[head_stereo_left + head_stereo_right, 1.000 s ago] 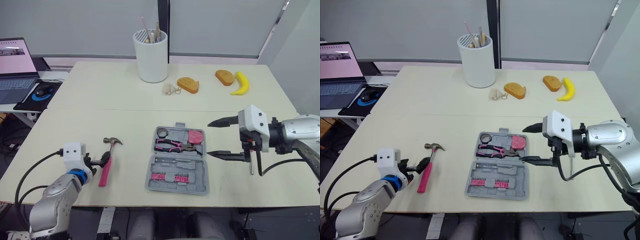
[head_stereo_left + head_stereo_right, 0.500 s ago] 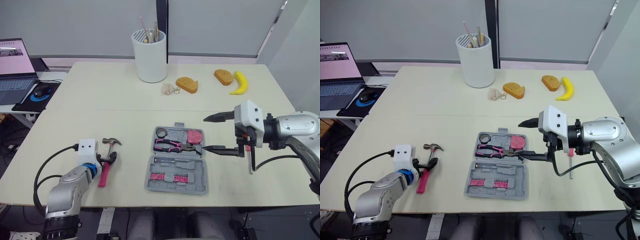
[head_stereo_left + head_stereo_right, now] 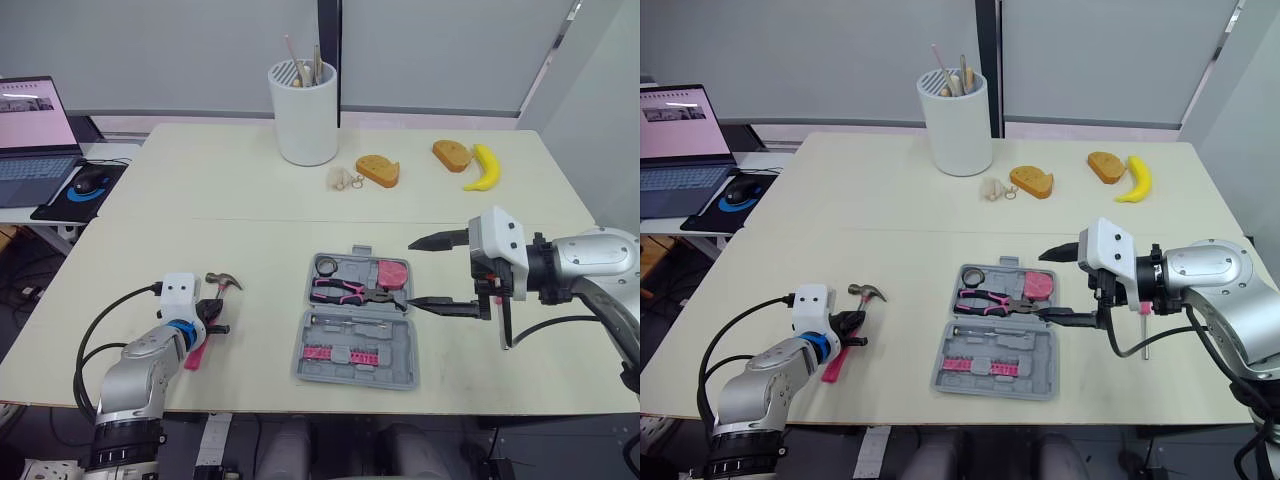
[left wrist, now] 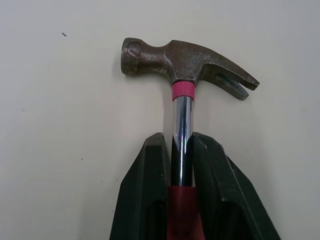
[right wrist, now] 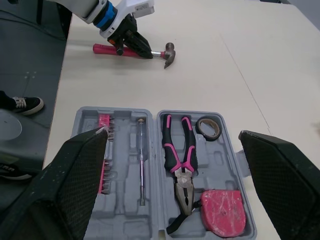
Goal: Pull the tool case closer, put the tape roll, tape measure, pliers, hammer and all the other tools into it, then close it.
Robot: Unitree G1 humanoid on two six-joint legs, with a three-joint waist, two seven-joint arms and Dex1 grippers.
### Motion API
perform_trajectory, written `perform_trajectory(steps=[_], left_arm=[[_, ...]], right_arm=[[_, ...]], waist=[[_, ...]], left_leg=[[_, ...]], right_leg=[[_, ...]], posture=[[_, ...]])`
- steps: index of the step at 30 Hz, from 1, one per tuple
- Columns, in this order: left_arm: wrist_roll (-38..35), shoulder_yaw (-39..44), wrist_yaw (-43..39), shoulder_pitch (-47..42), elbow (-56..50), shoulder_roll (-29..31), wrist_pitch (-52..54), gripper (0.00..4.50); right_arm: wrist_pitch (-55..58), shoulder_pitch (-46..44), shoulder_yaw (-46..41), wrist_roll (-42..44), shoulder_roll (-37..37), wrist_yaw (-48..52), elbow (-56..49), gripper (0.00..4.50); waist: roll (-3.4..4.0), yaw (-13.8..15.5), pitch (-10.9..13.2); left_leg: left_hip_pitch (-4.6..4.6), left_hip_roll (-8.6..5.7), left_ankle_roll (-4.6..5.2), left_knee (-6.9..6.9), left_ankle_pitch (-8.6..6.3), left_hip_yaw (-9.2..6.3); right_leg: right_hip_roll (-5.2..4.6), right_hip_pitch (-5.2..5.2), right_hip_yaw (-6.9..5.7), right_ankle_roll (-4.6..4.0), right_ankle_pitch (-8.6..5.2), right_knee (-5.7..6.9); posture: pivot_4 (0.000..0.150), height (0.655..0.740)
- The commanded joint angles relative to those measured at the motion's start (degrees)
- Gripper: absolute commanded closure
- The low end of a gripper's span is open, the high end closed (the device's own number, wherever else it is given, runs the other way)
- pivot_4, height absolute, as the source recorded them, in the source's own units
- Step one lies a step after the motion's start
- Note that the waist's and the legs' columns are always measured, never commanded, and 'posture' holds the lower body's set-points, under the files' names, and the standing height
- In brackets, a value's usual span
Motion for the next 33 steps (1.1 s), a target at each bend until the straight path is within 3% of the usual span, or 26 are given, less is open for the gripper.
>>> perform_trajectory(steps=[1,9,16,19,24,28,33], left_arm=[[-0.29,0.61,-1.23,1.34,0.56,-0.13,-1.42,4.10],[-1.70,2.89,-5.41,3.74,-3.62,1.52,-6.84,4.10],[-2.05,-0.39,-19.58,7.29,-9.51,9.78,-13.82,4.12],[-3.05,-2.53,-27.67,6.56,-11.83,13.95,-16.40,4.48],[-3.67,-8.41,-36.60,3.50,-15.96,17.29,-17.92,4.48],[-4.23,-8.29,-35.36,0.04,-13.85,16.07,-16.36,4.48],[-8.38,-2.15,-31.74,0.93,-11.85,15.19,-10.97,4.48]], right_arm=[[-0.62,0.61,-2.26,0.36,-1.27,-0.26,-2.15,0.00],[-0.91,2.22,-3.41,0.60,-2.00,-0.69,-2.92,0.00],[-0.90,5.34,-5.93,1.52,-3.24,-0.35,-4.57,0.00],[-0.57,7.55,-7.47,1.76,-4.54,-0.04,-5.90,0.00],[-0.07,11.31,-10.24,2.41,-7.43,0.75,-7.51,0.00],[0.01,14.05,-11.72,2.80,-8.00,-0.39,-9.00,0.00],[0.75,15.14,-12.30,3.63,-7.79,-1.46,-10.76,0.00]], waist=[[0.00,-0.03,0.00],[-0.02,-0.21,0.01],[-0.20,-0.24,0.12],[-0.20,0.04,0.12],[-0.16,0.13,0.12],[-0.16,0.07,0.12],[-0.16,-0.72,0.12]], left_leg=[[0.00,0.00,0.00,0.00,0.00,0.00],[-0.01,0.01,0.00,-0.01,0.00,0.00],[-0.17,0.03,0.00,0.00,0.00,-0.02],[-0.23,0.03,0.00,0.00,0.00,-0.03],[-0.25,0.03,0.00,0.00,0.00,0.00],[-0.25,0.05,0.00,0.00,0.00,-0.03],[-0.24,0.05,0.01,-0.01,0.00,-0.01]], right_leg=[[0.00,0.00,0.00,0.00,0.00,0.00],[0.00,-0.03,0.01,0.00,0.00,-0.02],[-0.02,-0.15,0.00,-0.01,0.00,-0.05],[-0.03,-0.18,-0.02,-0.02,0.00,-0.08],[-0.05,-0.19,0.01,-0.02,0.00,-0.09],[-0.01,-0.19,-0.03,-0.02,0.00,-0.08],[0.03,-0.21,-0.03,-0.02,0.00,-0.04]], posture=[[0.150,0.7400],[0.150,0.7400],[0.150,0.7400],[0.150,0.7400],[0.150,0.7400],[0.150,0.7400],[0.150,0.7400]])
